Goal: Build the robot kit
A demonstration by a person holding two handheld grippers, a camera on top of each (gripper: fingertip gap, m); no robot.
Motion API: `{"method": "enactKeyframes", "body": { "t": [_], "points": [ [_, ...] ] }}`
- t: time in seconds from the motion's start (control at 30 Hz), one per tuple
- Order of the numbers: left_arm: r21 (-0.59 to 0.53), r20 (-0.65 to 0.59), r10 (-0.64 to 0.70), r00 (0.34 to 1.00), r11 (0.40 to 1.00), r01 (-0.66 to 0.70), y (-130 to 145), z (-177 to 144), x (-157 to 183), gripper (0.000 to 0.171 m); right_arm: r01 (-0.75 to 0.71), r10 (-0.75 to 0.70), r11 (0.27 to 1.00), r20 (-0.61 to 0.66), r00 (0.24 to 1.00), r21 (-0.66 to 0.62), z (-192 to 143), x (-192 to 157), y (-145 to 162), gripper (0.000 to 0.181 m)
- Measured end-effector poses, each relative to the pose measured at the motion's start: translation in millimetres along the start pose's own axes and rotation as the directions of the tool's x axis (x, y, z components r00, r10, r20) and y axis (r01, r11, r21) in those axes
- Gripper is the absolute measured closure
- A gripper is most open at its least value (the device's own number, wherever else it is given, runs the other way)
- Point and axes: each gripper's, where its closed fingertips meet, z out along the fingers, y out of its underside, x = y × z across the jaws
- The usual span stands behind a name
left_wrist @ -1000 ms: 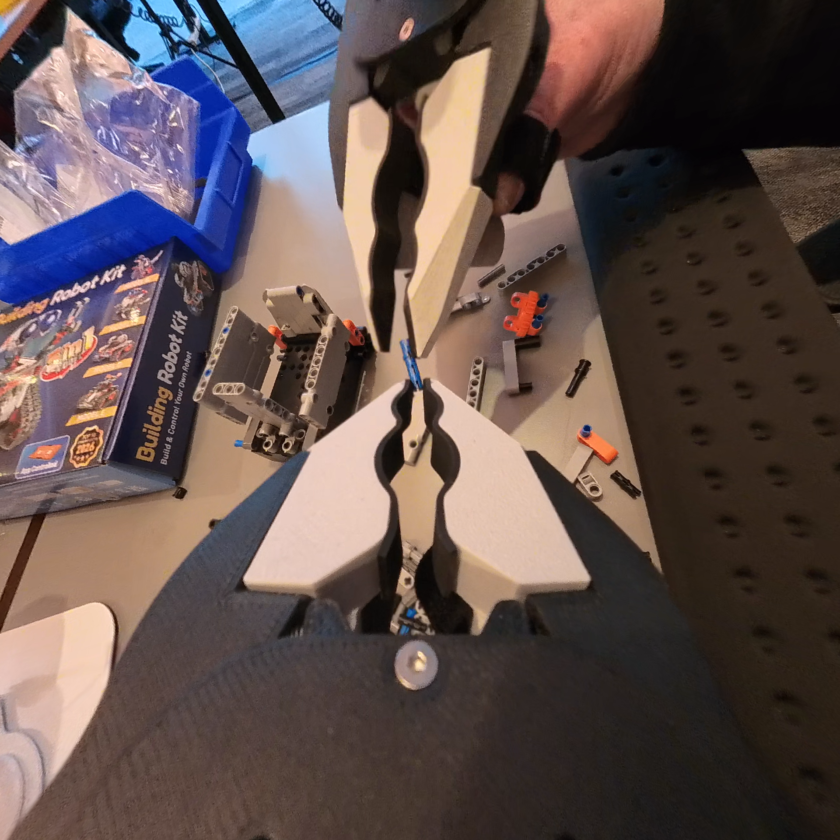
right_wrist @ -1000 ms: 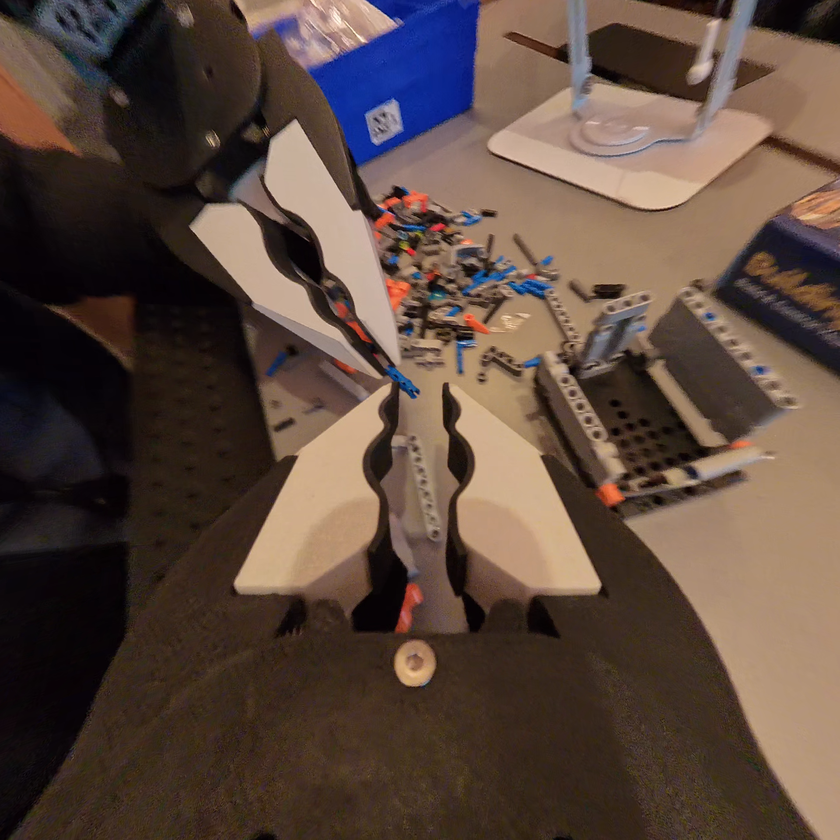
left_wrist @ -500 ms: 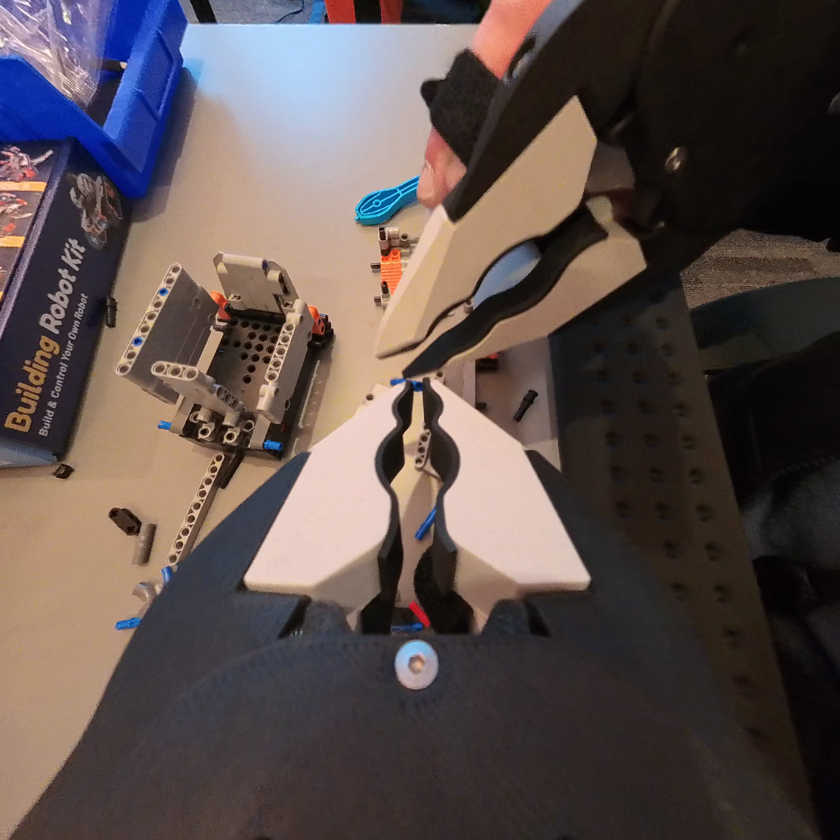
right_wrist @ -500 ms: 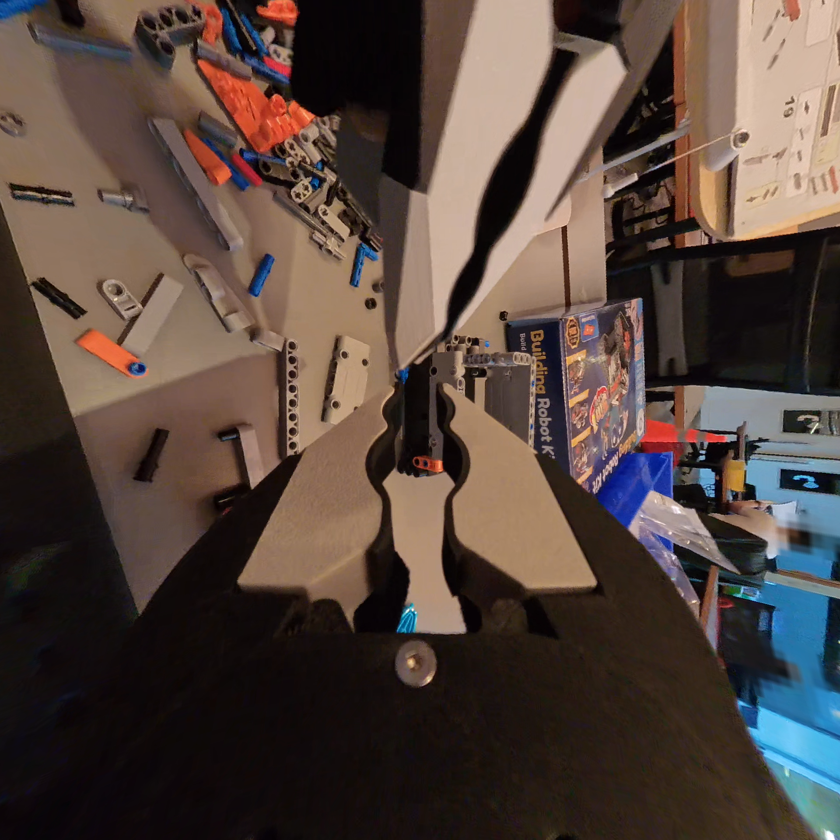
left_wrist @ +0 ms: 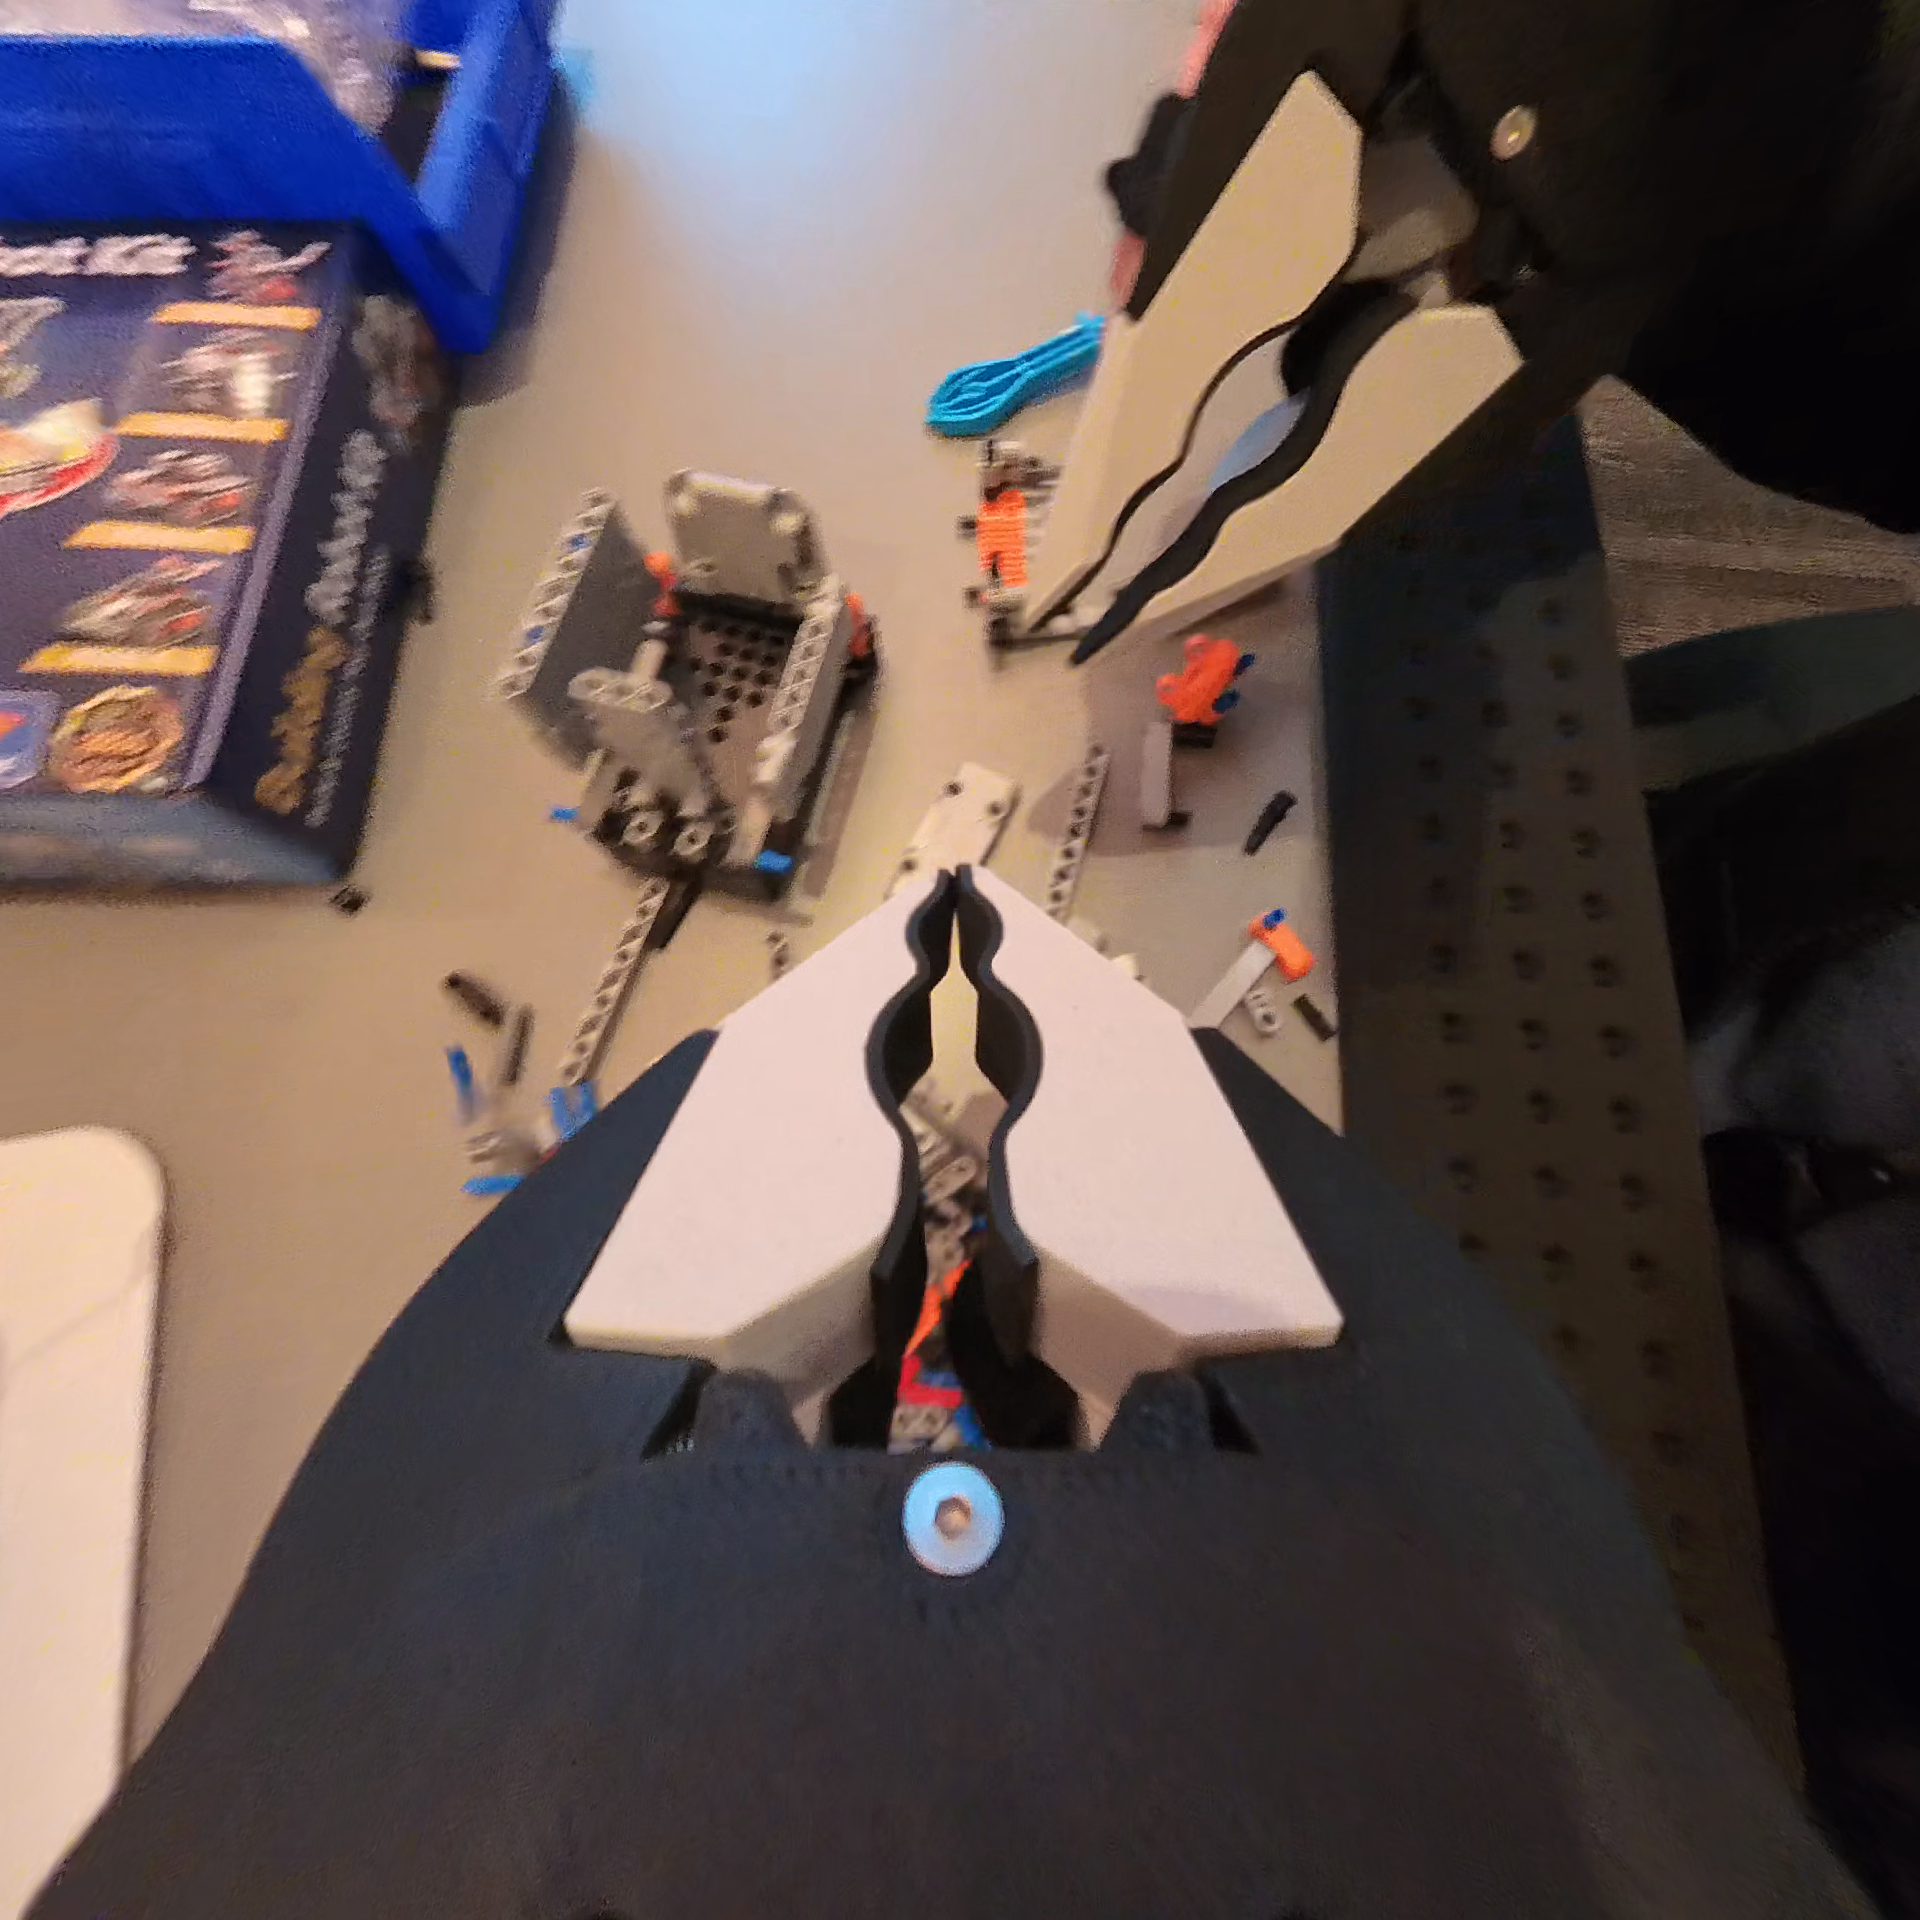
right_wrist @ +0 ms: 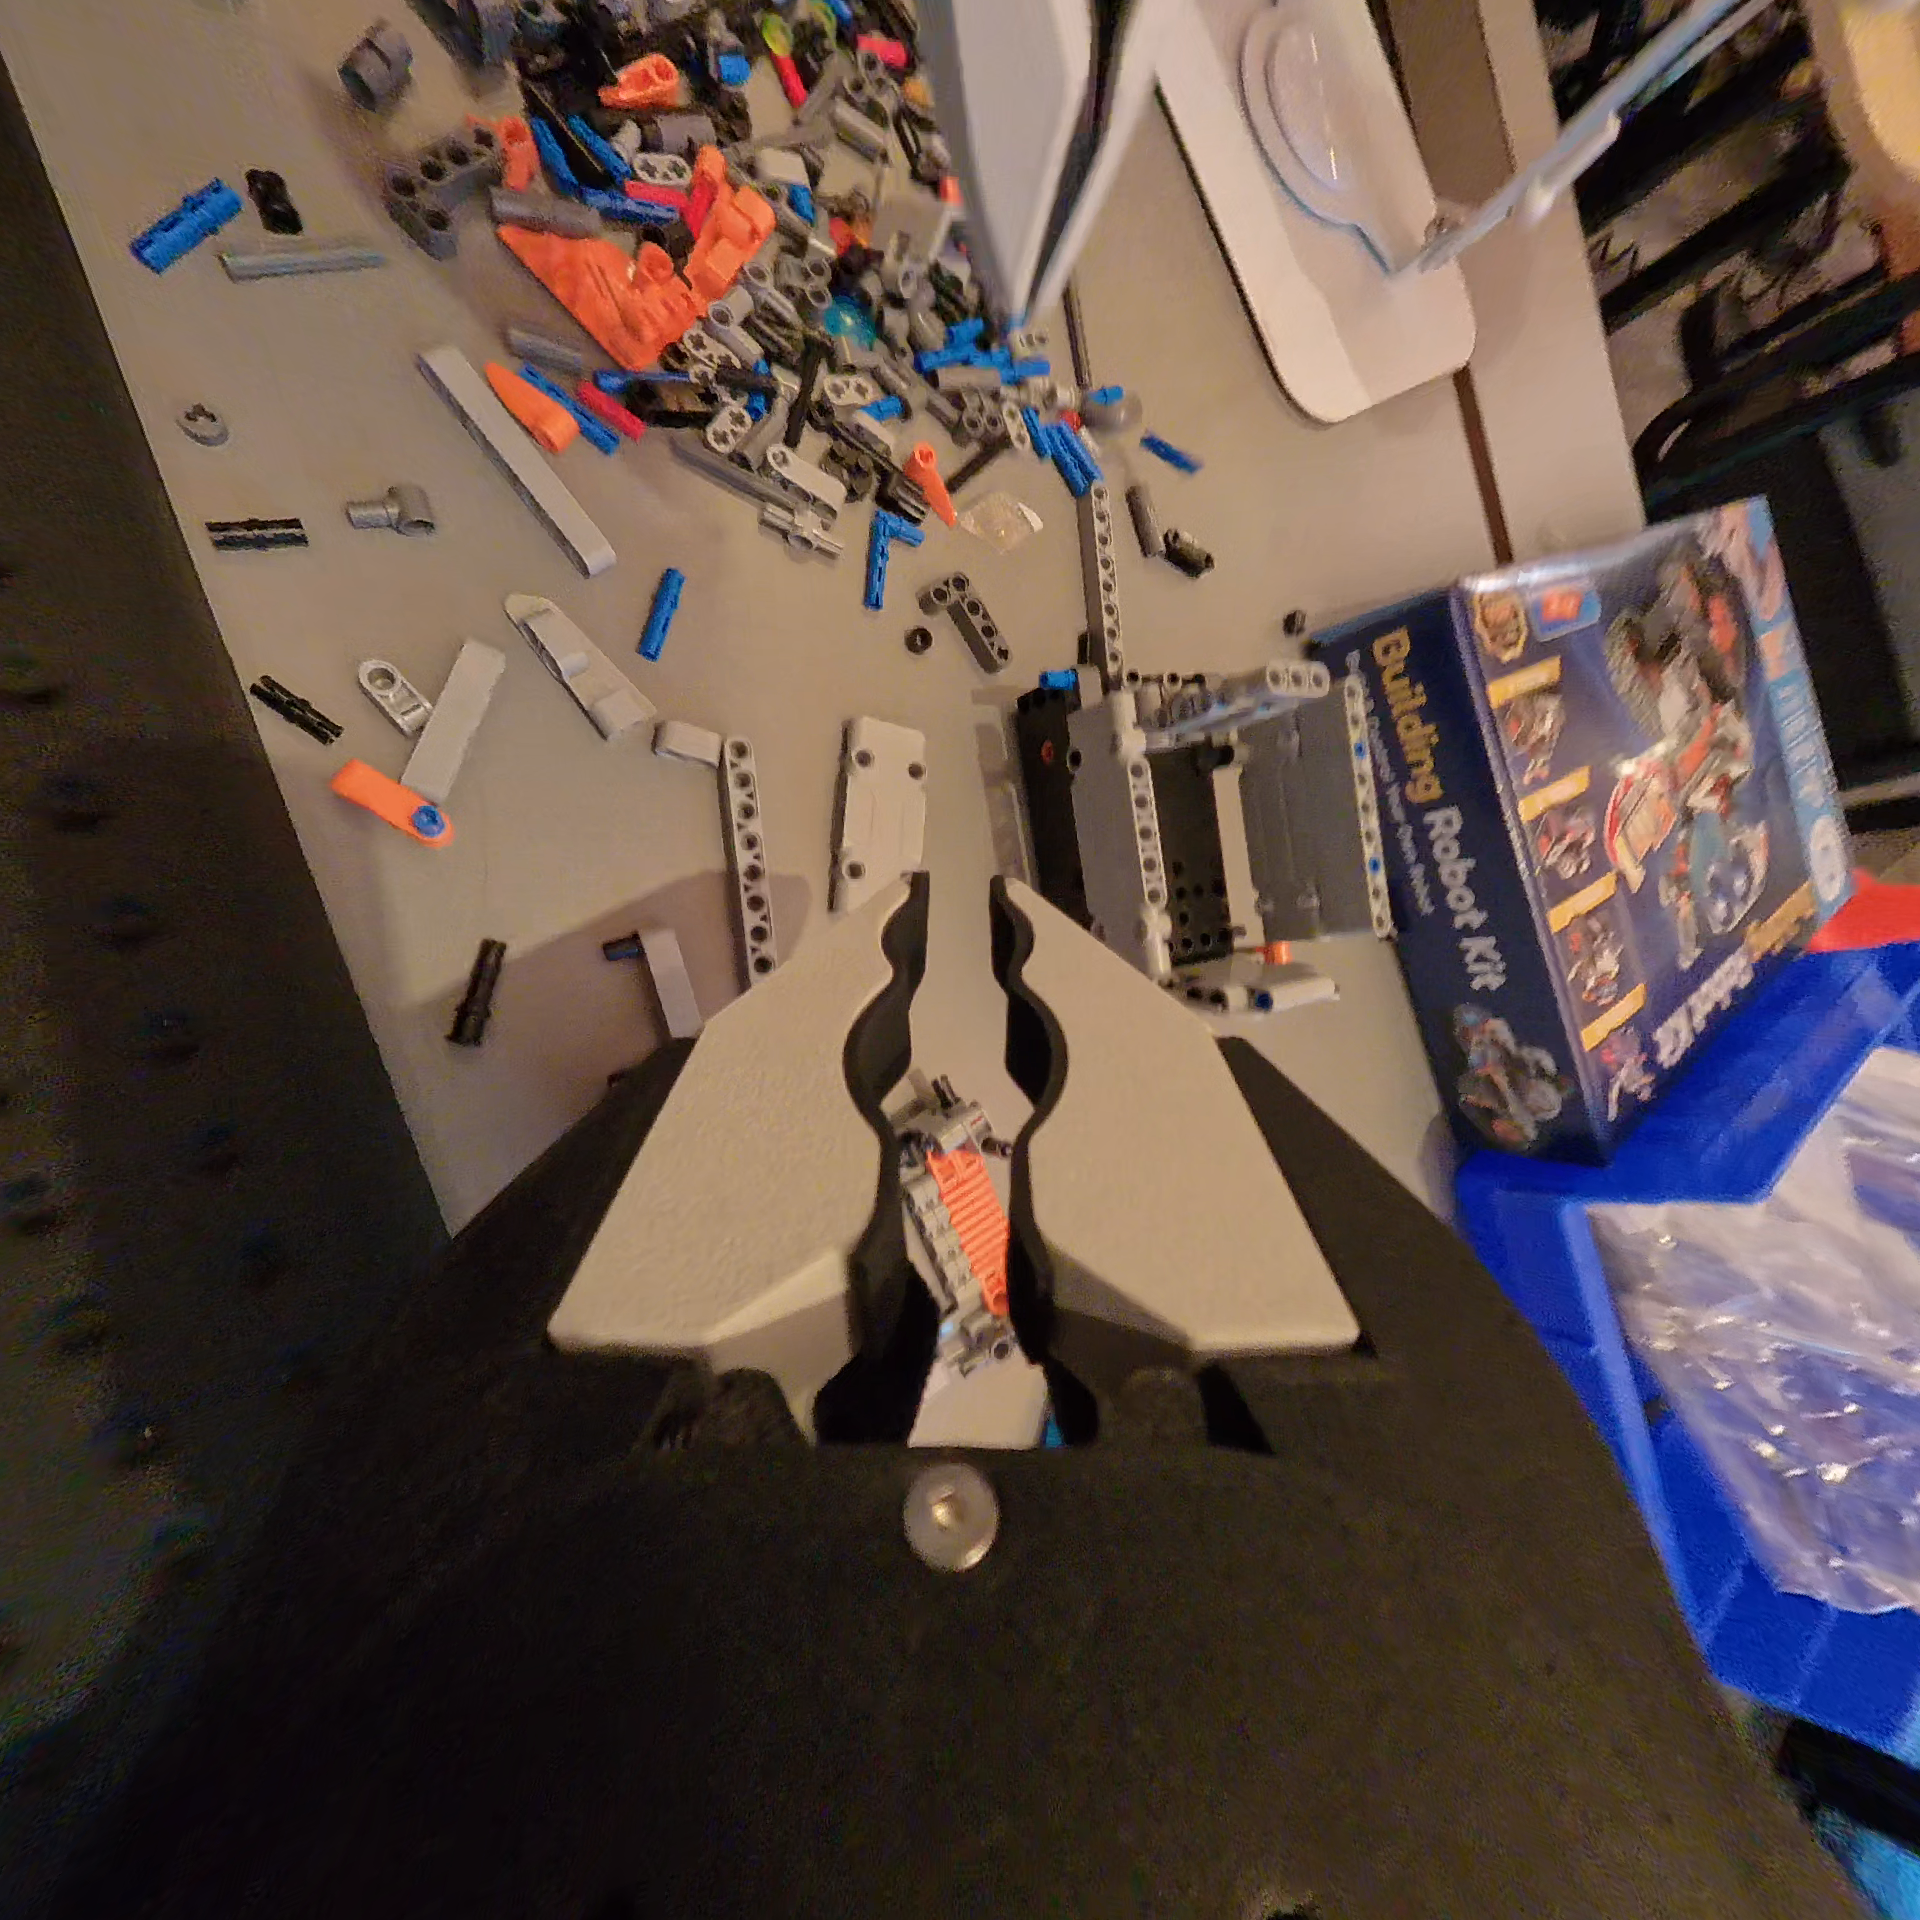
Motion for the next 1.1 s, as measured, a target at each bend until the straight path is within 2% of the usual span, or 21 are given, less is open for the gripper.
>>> {"method": "enactKeyframes", "body": {
  "t": [0.1,0.27,0.37,0.53,0.73,0.8,0.9,1.0,1.1],
  "points": [
    [-0.037,0.098,-0.035,0.995,0.999,0.039,16.3,-20.5,-32.3,0.171,-0.039,0.039,0.999,-0.021,0.999,-0.001,-0.1,10.2,9.2,0.173],
    [-0.096,0.245,-0.1,0.964,0.987,0.127,41.5,-42.5,-83.7,0.165,-0.093,0.094,0.994,-0.022,0.995,0.058,3.7,18.7,7.5,0.177],
    [-0.144,0.28,-0.131,0.951,0.974,0.177,55.1,-28.4,-108.1,0.159,-0.117,0.119,0.988,-0.023,0.993,0.099,8.3,23.5,2.1,0.178],
    [-0.249,0.318,-0.183,0.93,0.931,0.268,81.6,17.2,-144.4,0.156,-0.129,0.132,0.984,-0.019,0.991,0.12,15.4,23.9,3.0,0.178],
    [-0.284,0.306,-0.301,0.903,0.877,0.388,99.6,54.8,-167.7,0.152,-0.153,0.157,0.975,-0.012,0.988,0.16,13.0,26.6,5.3,0.178],
    [-0.276,0.295,-0.33,0.897,0.869,0.41,100.2,61.5,-170.3,0.158,-0.157,0.161,0.973,-0.01,0.987,0.168,12.3,27.7,6.0,0.178],
    [-0.255,0.302,-0.336,0.892,0.873,0.415,97.6,66.3,-174.0,0.169,-0.167,0.171,0.97,-0.005,0.985,0.176,12.0,29.2,7.4,0.178],
    [-0.254,0.31,-0.296,0.903,0.89,0.379,97.1,66.5,-173.6,0.169,-0.206,0.208,0.957,0.01,0.978,0.202,9.1,33.5,6.0,0.178],
    [-0.16,0.279,-0.267,0.922,0.934,0.319,77.6,57.4,-166.4,0.169,-0.294,0.288,0.92,0.064,0.956,0.257,3.2,41.1,-2.4,0.175]
  ]
}}
